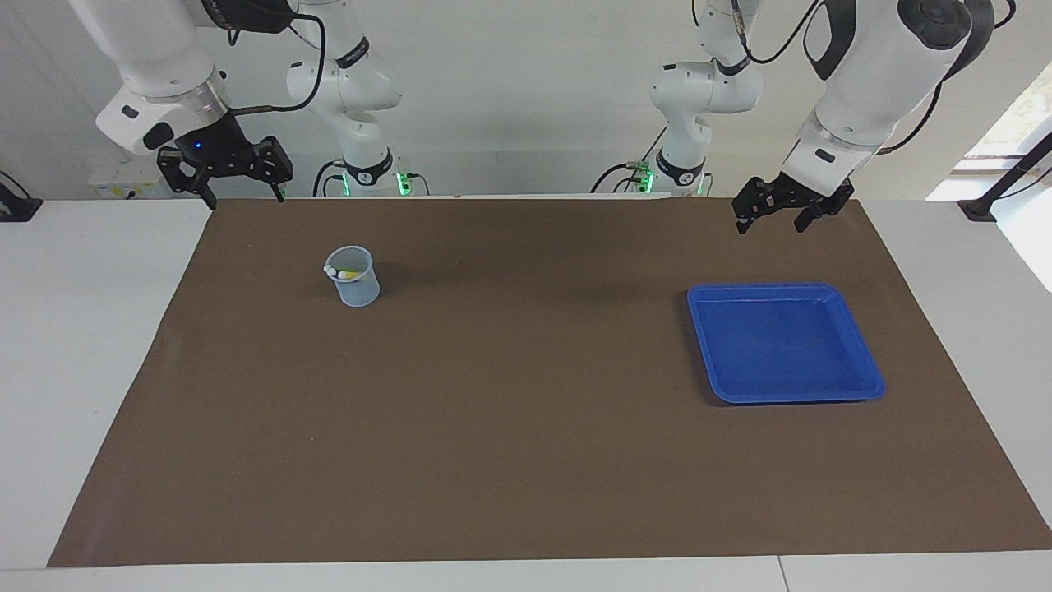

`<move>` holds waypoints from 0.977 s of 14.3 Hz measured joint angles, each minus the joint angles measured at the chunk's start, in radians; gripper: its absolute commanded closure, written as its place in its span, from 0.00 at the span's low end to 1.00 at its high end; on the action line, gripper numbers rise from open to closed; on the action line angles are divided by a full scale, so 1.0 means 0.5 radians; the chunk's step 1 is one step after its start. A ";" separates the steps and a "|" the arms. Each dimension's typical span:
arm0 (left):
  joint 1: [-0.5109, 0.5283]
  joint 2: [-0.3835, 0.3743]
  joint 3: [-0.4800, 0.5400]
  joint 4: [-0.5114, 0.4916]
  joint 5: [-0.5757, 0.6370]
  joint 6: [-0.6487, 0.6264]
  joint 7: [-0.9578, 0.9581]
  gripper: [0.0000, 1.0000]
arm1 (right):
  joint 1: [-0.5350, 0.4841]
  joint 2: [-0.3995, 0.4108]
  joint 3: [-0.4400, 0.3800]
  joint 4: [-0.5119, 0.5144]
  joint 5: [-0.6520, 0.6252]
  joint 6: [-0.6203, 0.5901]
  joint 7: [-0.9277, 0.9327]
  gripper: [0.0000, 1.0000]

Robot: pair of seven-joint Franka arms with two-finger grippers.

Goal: Transfer and insert pens with both arms

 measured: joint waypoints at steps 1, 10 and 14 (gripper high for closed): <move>0.000 0.000 0.000 0.000 0.000 0.000 0.000 0.00 | 0.000 0.000 0.006 0.001 0.001 0.000 0.032 0.00; 0.001 0.000 0.001 -0.002 0.000 -0.017 0.000 0.00 | -0.032 0.035 0.026 0.021 0.017 -0.003 0.079 0.00; 0.002 0.000 0.003 -0.002 0.000 -0.017 0.000 0.00 | -0.032 0.035 0.024 0.033 0.018 -0.003 0.082 0.00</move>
